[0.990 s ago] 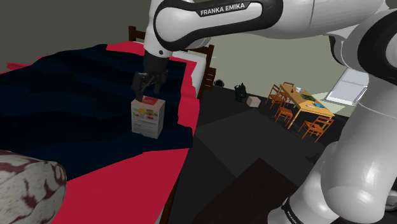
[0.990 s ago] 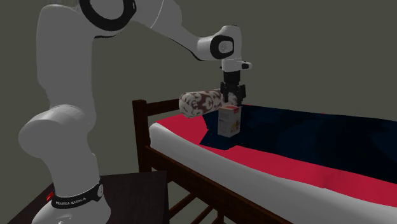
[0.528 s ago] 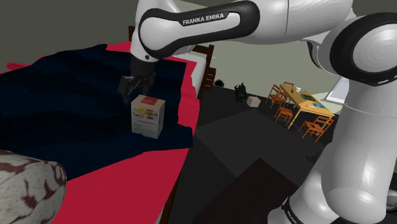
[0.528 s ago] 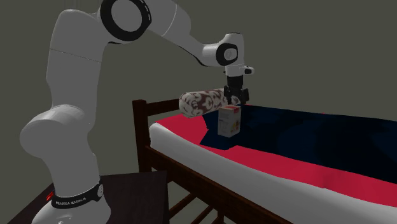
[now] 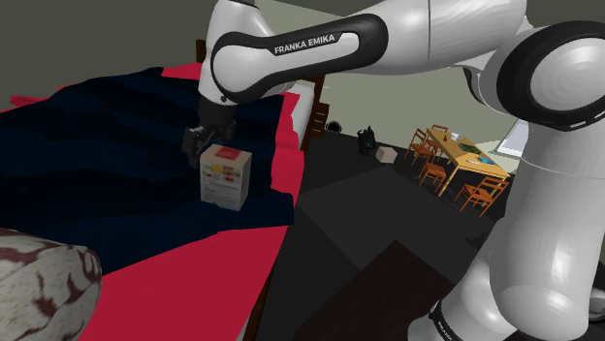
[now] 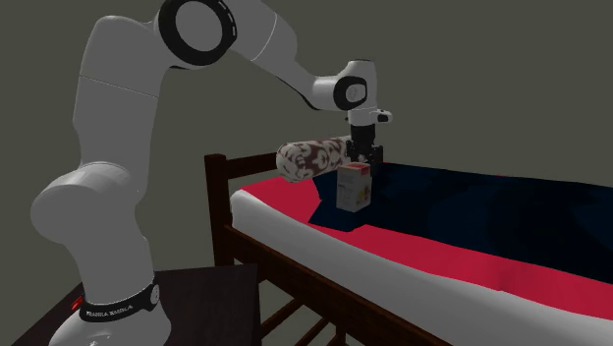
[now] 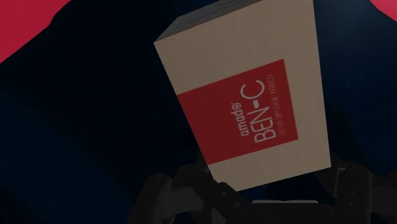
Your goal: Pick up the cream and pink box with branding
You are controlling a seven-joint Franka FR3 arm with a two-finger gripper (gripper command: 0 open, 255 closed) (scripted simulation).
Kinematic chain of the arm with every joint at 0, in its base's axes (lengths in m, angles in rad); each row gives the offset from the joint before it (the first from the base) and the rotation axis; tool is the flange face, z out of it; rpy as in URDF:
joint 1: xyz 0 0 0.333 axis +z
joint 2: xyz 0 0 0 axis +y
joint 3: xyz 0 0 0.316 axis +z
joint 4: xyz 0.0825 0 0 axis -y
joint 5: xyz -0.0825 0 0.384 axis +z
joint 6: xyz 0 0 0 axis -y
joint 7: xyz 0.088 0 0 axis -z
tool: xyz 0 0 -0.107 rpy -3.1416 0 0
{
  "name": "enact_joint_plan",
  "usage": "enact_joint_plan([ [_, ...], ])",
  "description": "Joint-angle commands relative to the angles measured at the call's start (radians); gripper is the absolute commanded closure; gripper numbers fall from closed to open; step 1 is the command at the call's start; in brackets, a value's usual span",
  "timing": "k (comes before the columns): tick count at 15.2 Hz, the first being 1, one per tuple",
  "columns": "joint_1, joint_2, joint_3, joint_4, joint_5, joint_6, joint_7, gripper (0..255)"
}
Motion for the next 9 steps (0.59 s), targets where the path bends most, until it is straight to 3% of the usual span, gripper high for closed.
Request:
enact_joint_plan([
  [1, 0.000, 0.001, 0.000, -0.001, 0.000, 0.000, 0.000, 255],
  [9, 0.000, -0.007, 0.001, 0.014, 0.002, -0.023, 0.000, 255],
])
